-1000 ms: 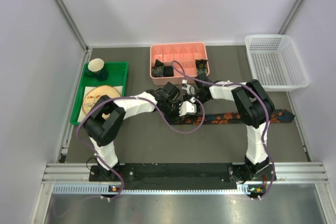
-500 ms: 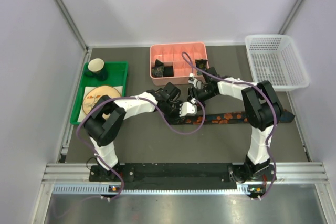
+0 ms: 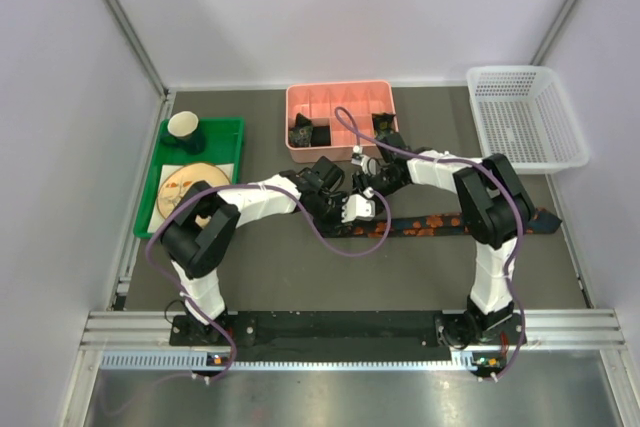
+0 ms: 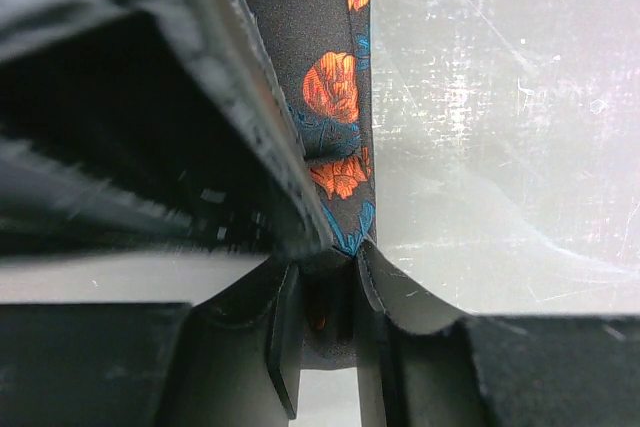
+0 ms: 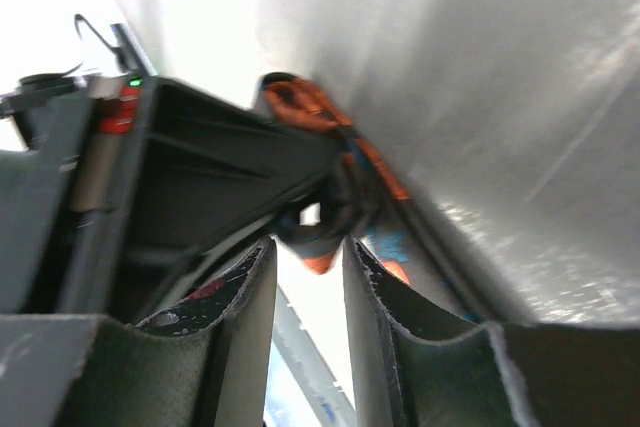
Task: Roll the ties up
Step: Roll the tie at the center of the board.
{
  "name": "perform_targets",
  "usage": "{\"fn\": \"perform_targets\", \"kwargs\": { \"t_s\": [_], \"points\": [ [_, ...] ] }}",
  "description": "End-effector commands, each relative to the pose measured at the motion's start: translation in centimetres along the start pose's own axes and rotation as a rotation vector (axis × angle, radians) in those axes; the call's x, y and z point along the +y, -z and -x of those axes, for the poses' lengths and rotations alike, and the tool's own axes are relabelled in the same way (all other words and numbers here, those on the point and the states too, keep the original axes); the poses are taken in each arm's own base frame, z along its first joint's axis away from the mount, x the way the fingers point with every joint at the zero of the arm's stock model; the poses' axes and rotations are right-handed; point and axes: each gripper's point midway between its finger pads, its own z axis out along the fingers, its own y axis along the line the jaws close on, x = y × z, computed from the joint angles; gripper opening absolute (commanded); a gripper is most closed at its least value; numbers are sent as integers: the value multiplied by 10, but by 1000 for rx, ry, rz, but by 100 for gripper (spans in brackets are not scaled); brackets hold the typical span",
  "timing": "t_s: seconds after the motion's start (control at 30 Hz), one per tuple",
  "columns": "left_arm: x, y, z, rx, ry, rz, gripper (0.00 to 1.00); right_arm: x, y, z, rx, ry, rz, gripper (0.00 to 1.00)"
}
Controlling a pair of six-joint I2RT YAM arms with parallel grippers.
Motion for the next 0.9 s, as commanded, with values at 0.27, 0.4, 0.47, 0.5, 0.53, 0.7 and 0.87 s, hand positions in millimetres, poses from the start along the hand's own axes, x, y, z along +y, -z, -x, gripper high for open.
{"fn": "perform_targets", "kwargs": {
  "t_s": [0.27, 0.4, 0.47, 0.5, 0.53, 0.7, 0.87],
  "points": [
    [-15, -11, -31, 108, 34, -61, 28, -9, -7, 9, -14, 65, -49, 26],
    [-15, -11, -32, 112, 36, -59, 29, 5, -6, 9, -15, 48, 24, 26],
    [-15, -11, -33, 114, 36, -61, 29, 15, -5, 8, -14, 59, 63, 28],
    [-15, -10, -32, 112, 33, -60, 29, 16, -4, 8, -16, 53, 68, 28],
    [-15, -10, -32, 112, 34, -59, 29, 18, -4, 8, -18, 55, 77, 28],
    [-14, -11, -32, 113, 37, -56, 29, 12, -5, 6, -5, 56, 60, 11],
    [-11, -9, -32, 90, 98, -56, 42, -21, -6, -1, 24, 55, -89, 0]
  ]
}}
